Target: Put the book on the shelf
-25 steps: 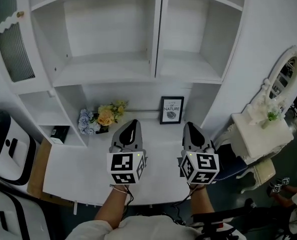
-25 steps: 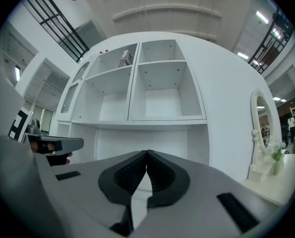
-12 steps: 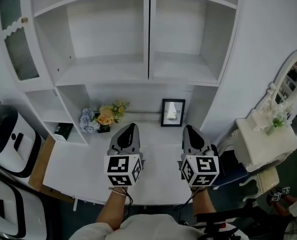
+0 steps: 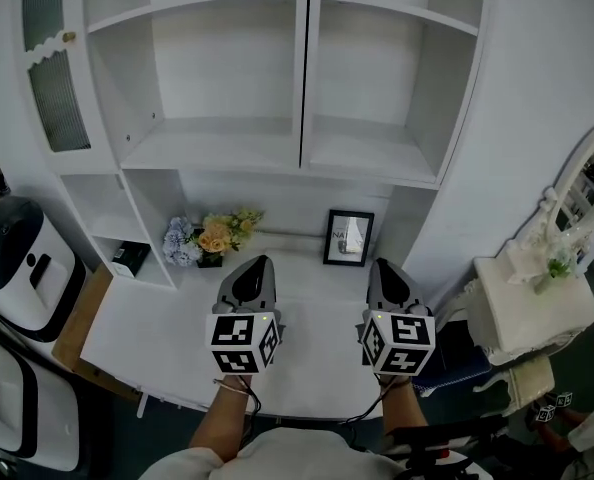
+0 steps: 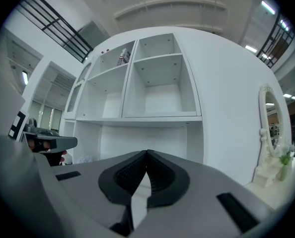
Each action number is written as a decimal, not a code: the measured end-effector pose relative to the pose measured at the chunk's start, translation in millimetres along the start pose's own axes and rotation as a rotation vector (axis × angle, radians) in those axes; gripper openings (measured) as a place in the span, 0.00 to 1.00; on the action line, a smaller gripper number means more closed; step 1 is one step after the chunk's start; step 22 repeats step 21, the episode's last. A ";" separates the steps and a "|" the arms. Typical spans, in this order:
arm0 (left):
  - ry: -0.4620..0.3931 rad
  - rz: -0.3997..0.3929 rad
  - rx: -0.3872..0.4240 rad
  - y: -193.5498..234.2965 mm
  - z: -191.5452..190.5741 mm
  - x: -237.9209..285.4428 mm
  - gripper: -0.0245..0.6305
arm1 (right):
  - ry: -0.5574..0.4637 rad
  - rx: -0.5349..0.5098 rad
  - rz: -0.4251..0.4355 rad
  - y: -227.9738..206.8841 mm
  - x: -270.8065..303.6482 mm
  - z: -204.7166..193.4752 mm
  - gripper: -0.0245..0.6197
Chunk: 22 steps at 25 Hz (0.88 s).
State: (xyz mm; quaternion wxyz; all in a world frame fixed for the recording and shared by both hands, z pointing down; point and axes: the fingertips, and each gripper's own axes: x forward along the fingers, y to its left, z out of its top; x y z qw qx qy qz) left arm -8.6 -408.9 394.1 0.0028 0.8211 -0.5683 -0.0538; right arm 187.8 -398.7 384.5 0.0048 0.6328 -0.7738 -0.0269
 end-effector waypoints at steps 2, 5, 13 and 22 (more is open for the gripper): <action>0.004 0.014 0.002 2.9 -2.2 -0.5 0.05 | -0.014 0.008 0.016 1.0 0.1 2.7 0.07; 0.015 0.022 -0.008 4.4 -6.0 0.6 0.05 | -0.031 0.007 0.039 4.2 1.1 5.4 0.07; 0.025 0.014 0.009 -1.3 -7.2 4.1 0.05 | -0.033 0.018 0.044 2.4 2.5 1.3 0.07; 0.034 0.006 0.029 -1.3 -7.7 4.5 0.05 | -0.041 0.014 0.032 2.0 2.9 2.4 0.07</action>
